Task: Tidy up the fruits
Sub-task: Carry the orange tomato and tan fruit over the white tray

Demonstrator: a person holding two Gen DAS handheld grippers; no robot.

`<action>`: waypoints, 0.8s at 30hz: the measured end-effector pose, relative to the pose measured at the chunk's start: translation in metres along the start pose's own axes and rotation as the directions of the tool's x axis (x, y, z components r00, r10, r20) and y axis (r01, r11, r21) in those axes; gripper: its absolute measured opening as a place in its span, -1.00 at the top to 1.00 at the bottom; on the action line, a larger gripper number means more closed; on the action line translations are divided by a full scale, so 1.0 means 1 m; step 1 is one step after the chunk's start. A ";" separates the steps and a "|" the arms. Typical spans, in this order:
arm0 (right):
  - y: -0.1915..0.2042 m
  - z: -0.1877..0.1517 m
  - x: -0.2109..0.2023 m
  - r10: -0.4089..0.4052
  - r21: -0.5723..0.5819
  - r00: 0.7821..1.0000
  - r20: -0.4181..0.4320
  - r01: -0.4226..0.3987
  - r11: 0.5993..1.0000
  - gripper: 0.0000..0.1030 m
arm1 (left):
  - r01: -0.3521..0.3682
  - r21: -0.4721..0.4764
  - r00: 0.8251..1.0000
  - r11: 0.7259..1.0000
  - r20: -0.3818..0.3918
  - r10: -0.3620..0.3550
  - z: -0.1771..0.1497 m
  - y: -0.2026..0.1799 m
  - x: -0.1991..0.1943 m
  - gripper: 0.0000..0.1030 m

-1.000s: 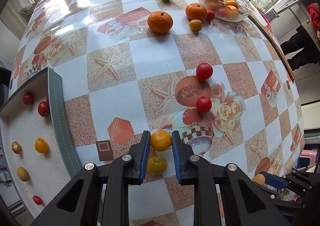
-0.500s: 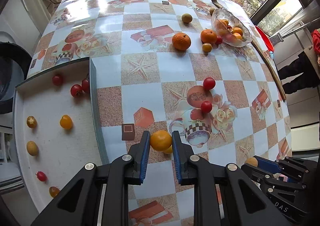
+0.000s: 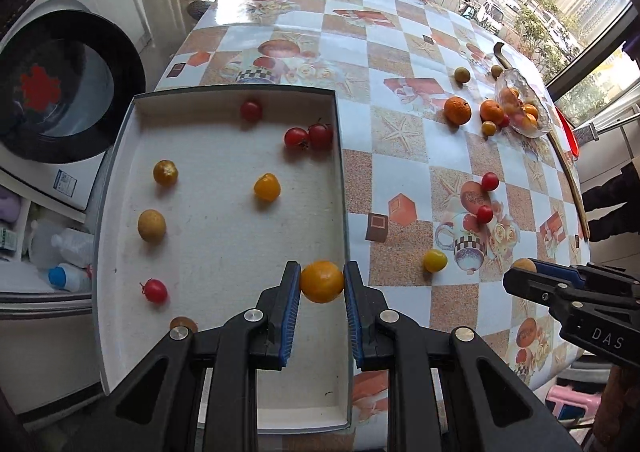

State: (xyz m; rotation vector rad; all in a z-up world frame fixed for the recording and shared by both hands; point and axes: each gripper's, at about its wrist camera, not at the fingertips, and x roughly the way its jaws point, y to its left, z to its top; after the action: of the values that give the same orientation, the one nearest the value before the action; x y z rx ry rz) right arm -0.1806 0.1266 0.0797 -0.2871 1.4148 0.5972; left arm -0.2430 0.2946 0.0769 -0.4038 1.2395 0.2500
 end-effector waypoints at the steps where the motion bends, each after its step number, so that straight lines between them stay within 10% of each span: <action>1: 0.007 0.003 0.001 0.002 -0.018 1.000 -0.002 -0.002 1.000 0.47 | -0.005 -0.018 1.000 1.000 0.000 0.005 -0.003 0.008 -0.002 0.55; 24: 0.117 0.087 0.063 0.079 -0.208 0.994 -0.070 -0.092 0.974 0.48 | -0.042 -0.128 0.999 0.991 -0.007 0.042 -0.004 0.065 0.028 0.55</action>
State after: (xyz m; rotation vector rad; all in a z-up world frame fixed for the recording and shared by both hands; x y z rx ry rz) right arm -0.1696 0.2826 0.0502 -0.4174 1.4300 0.8182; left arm -0.2633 0.3509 0.0388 -0.4889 1.2406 0.3662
